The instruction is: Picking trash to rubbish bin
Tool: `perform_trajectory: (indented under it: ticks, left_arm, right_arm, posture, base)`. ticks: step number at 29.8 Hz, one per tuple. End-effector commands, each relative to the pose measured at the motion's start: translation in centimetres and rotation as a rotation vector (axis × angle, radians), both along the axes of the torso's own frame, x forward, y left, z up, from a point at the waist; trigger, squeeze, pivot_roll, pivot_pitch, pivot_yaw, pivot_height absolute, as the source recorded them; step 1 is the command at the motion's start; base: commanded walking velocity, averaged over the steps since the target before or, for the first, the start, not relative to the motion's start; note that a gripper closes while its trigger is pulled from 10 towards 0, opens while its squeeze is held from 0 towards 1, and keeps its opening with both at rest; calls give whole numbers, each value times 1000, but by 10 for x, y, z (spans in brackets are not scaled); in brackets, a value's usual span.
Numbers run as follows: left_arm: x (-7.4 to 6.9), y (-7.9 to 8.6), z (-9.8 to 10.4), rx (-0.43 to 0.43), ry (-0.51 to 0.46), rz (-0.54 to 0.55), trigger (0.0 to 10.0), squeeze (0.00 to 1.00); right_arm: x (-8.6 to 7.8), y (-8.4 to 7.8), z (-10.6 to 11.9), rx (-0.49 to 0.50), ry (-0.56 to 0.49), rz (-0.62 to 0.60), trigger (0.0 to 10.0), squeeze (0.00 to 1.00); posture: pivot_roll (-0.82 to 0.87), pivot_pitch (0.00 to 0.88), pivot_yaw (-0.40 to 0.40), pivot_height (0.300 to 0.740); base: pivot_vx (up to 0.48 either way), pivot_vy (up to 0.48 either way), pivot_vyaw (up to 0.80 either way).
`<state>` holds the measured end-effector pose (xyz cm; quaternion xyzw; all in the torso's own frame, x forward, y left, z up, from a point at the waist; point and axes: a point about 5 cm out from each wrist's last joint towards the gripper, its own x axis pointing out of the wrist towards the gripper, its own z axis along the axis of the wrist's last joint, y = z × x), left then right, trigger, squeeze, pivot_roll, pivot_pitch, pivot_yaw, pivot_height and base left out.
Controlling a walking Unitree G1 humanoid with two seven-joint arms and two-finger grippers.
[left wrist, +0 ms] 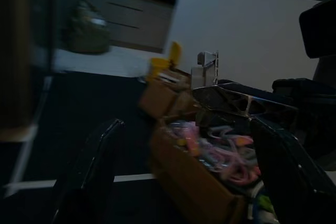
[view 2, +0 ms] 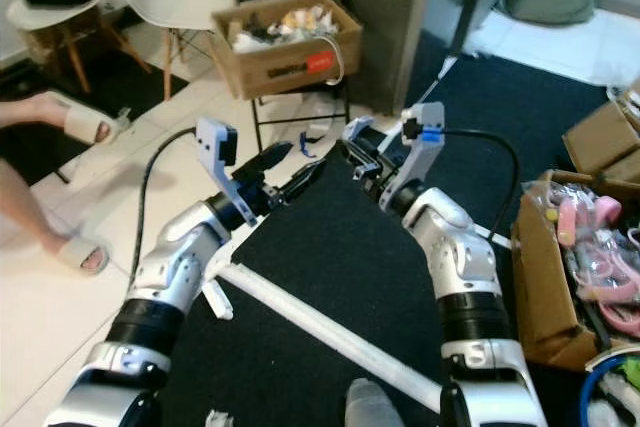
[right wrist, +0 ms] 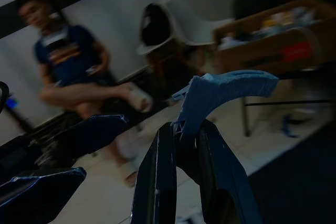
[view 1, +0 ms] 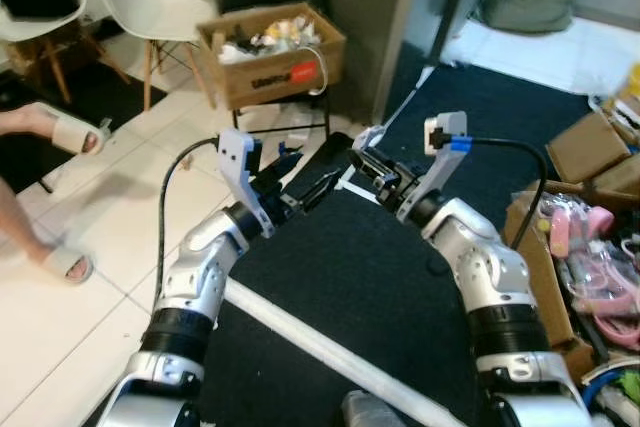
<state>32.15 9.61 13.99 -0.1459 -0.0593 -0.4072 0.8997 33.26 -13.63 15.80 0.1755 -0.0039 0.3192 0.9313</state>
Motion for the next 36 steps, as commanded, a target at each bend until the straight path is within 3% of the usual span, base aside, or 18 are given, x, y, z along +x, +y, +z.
perform_trajectory:
  ticks: [1, 36]
  left_arm:
    - [-1, -1, -3, 7, 13, -10, 10000, 0]
    - [-2, -2, -2, 1, 7, -30, 10000, 0]
  right_arm:
    - [0, -2, -1, 6, -2, -5, 10000, 0]
    - [-1, -3, 2, 27, -14, -15, 10000, 0]
  posture:
    - [-106, 0, 17, 740]
    - [-108, 0, 18, 740]
  base:
    - [0, 0, -400]
    - [468, 0, -45]
